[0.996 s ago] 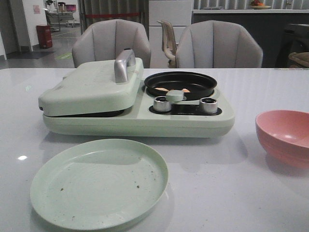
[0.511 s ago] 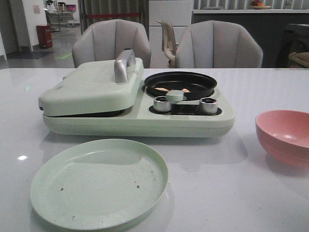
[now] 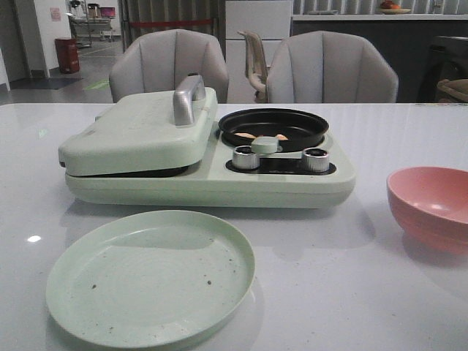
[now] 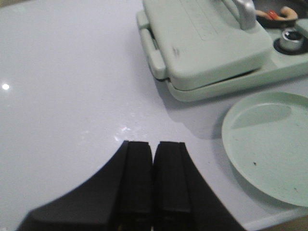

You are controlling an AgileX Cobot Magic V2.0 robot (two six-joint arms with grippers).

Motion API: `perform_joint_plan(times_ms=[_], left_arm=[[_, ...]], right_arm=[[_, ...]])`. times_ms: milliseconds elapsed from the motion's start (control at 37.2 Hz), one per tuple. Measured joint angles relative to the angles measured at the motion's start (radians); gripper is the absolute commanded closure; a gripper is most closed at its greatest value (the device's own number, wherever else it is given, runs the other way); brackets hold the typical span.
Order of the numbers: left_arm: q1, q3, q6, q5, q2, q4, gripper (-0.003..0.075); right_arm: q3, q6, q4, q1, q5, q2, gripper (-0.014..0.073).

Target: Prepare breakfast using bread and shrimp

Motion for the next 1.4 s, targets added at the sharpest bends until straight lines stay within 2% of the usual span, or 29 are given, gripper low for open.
perform_joint_plan(times_ms=[242,430,673,834,1049,1399], left_arm=[[0.091,0.181,0.000,-0.108,-0.231,-0.002,0.0619],[0.100,0.304,-0.007,-0.243,-0.360,-0.006,0.0619],[0.100,0.432,-0.234,-0.342,-0.392,0.118,0.0619],[0.100,0.505,-0.271,-0.447,-0.392,0.141,0.0619],[0.100,0.510,-0.278,-0.562,-0.392,0.143,0.0619],[0.085,0.510,-0.279,-0.578,-0.392,0.145,0.0619]], right_arm=[[0.000,0.000,0.000,0.000,0.000,0.000,0.0560],[0.000,0.000,0.000,0.000,0.000,0.000,0.0560],[0.000,0.000,0.000,0.000,0.000,0.000,0.0560],[0.000,0.000,0.000,0.000,0.000,0.000,0.0560],[0.000,0.000,0.000,0.000,0.000,0.000,0.0560],[0.000,0.000,0.000,0.000,0.000,0.000,0.0560]])
